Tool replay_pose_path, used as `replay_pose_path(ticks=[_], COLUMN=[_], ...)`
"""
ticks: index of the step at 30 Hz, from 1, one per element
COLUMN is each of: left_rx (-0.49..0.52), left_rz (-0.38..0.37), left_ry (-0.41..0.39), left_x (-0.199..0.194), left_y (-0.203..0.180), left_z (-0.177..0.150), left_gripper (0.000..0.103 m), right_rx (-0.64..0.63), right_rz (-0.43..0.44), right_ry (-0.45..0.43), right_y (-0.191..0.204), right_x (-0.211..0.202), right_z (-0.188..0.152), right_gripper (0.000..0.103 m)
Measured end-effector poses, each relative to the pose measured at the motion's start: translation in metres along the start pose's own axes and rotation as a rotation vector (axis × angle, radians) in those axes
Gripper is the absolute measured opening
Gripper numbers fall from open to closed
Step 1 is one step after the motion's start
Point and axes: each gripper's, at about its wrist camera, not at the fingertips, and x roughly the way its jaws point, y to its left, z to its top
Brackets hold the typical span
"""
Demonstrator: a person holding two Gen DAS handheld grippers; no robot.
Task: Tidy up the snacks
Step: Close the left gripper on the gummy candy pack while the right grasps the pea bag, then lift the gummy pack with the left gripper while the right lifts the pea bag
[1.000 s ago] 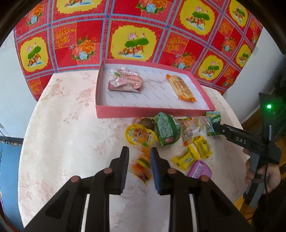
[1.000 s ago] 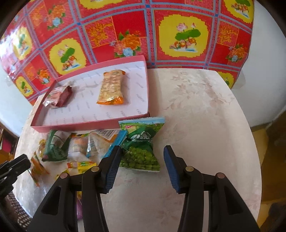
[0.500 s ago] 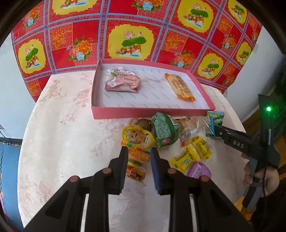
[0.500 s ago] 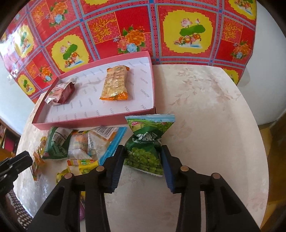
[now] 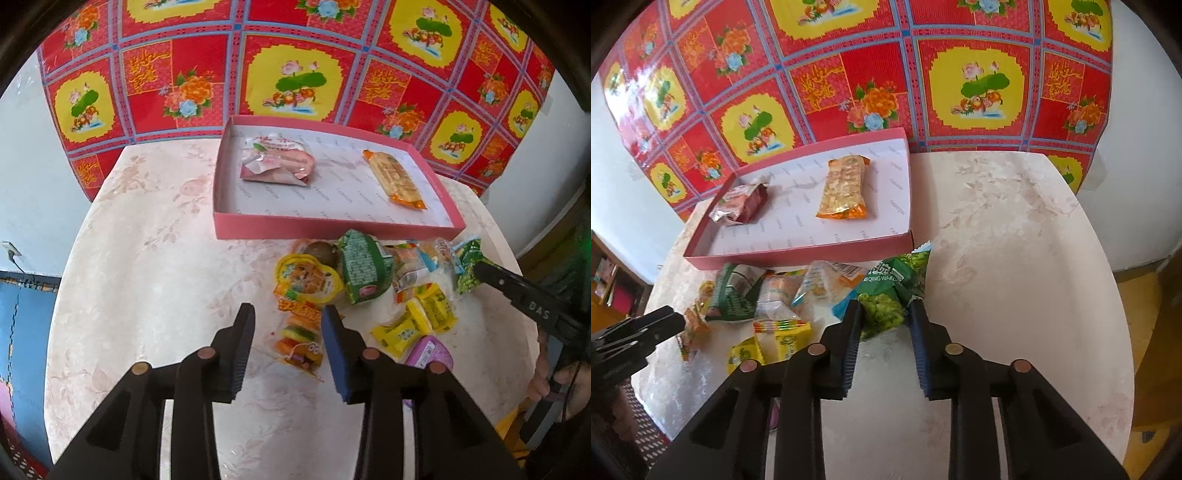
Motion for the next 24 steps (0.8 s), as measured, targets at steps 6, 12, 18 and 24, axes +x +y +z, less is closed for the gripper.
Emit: replay_pose_path(ticks=[6, 12, 18, 24], left_rx=[-0.013, 0.011, 0.057, 0.074], left_rz=[-0.006, -0.028, 0.015, 0.044], left_ry=[0.024, 0.062, 0.081, 0.068], left_x=[0.006, 0.015, 0.021, 0.021], left_y=[0.002, -0.012, -0.024, -0.027], left_z=[-0.003, -0.003, -0.010, -0.014], left_gripper=[0.043, 0.046, 0.046, 0.043], right_rx=[-0.013, -0.015, -0.035, -0.033], right_rz=[0.030, 0.058, 0.056, 0.033], right_ry=[-0.021, -0.013, -0.029, -0.005], right_y=[0.002, -0.001, -0.001, -0.002], right_x=[-0.009, -0.005, -0.004, 0.006], right_z=[-0.002, -0.005, -0.003, -0.006], right_gripper=[0.016, 0.015, 0.029, 0.045])
